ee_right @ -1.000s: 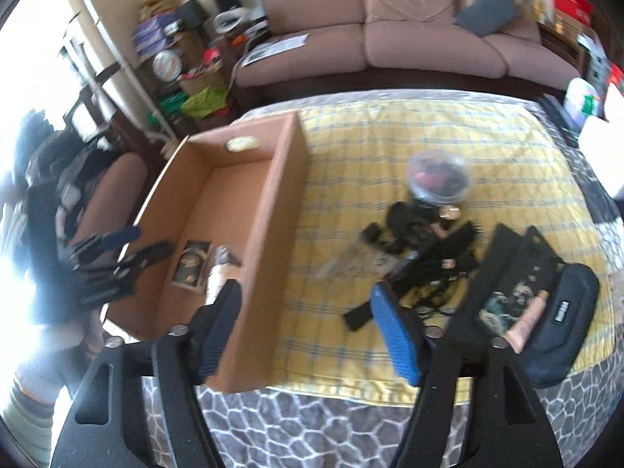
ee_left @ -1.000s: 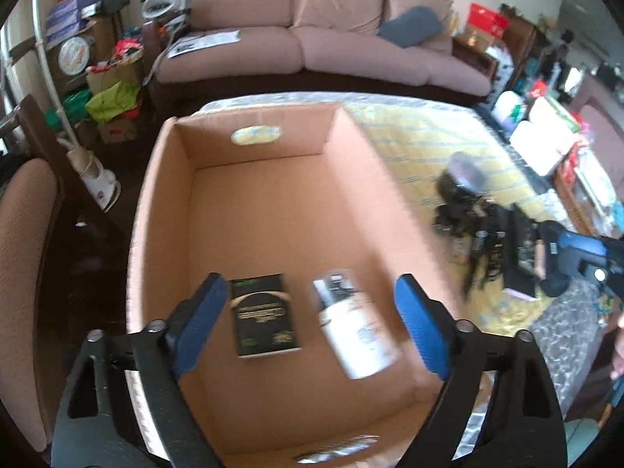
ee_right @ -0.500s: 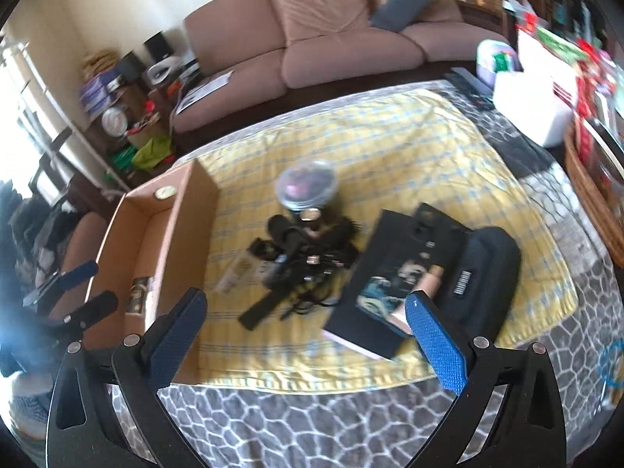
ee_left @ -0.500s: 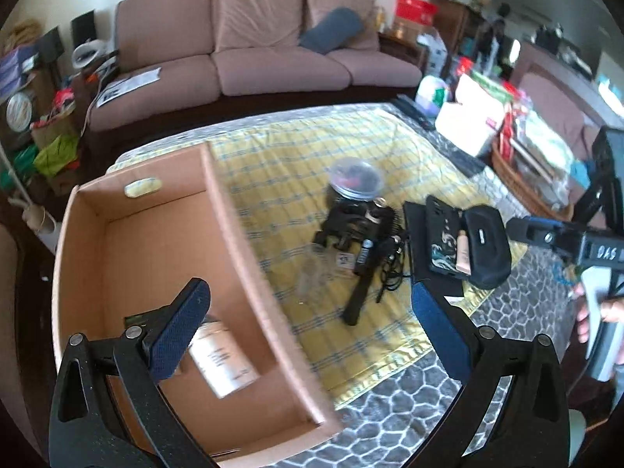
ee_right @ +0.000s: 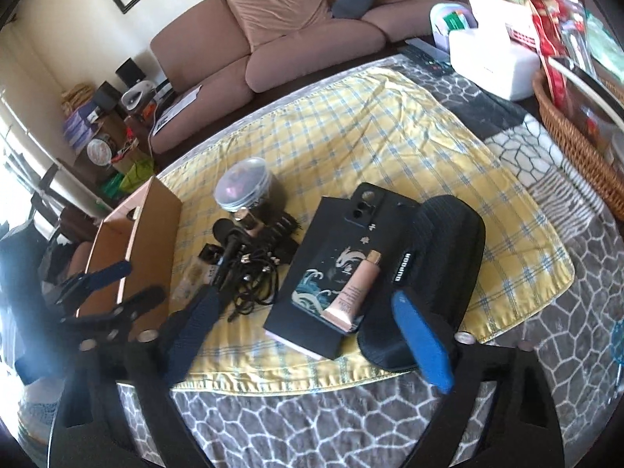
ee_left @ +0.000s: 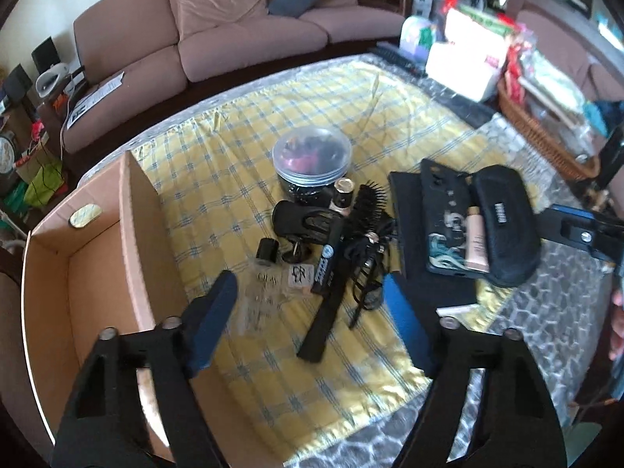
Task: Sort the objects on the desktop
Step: 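Withdraw both tools from the box back over the table pile, then grasp the black cylinder with the left tool while the right tool grasps the beige tube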
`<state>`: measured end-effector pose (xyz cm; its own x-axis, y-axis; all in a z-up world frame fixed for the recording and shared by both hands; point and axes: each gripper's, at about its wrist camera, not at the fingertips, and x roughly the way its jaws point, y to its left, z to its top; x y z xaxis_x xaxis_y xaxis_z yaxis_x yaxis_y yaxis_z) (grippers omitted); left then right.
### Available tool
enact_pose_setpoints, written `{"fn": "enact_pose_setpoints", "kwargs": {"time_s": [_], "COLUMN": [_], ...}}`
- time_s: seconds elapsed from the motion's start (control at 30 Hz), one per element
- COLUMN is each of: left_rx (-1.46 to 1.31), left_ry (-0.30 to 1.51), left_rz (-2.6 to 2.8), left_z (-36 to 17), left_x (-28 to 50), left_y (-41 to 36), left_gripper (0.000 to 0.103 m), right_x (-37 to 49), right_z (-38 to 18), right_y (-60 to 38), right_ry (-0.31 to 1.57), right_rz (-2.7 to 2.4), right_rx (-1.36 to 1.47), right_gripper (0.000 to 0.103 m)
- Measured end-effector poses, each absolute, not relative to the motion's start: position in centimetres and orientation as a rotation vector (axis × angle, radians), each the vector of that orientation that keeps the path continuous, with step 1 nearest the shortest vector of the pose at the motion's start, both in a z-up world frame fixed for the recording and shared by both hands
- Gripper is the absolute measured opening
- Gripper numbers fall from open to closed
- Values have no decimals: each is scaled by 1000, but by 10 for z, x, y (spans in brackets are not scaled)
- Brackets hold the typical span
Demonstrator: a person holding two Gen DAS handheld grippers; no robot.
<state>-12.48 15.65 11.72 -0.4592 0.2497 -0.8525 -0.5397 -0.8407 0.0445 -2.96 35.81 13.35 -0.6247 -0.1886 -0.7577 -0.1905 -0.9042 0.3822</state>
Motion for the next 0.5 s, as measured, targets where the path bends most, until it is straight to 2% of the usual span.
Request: {"fn": "enact_pose_setpoints", "kwargs": {"time_s": [0.07,0.13,0.5], "left_rx": [-1300,-1324,-1410], "left_ry": [478,526,611], "left_rz": [2307,2304,2240], "left_z": [105,92,48], "left_x": [-135,-144,-161], "left_y": [166,174,191], "left_gripper": [60,52,48], "right_x": [-31,-32,-45], "right_z": [127,122,96], "right_y": [362,363,367], "right_ry": [696,700,769], "right_rz": [2745,2746,2748], "right_rx": [-1355,-1349,-1371], "right_gripper": [71,70,69]}}
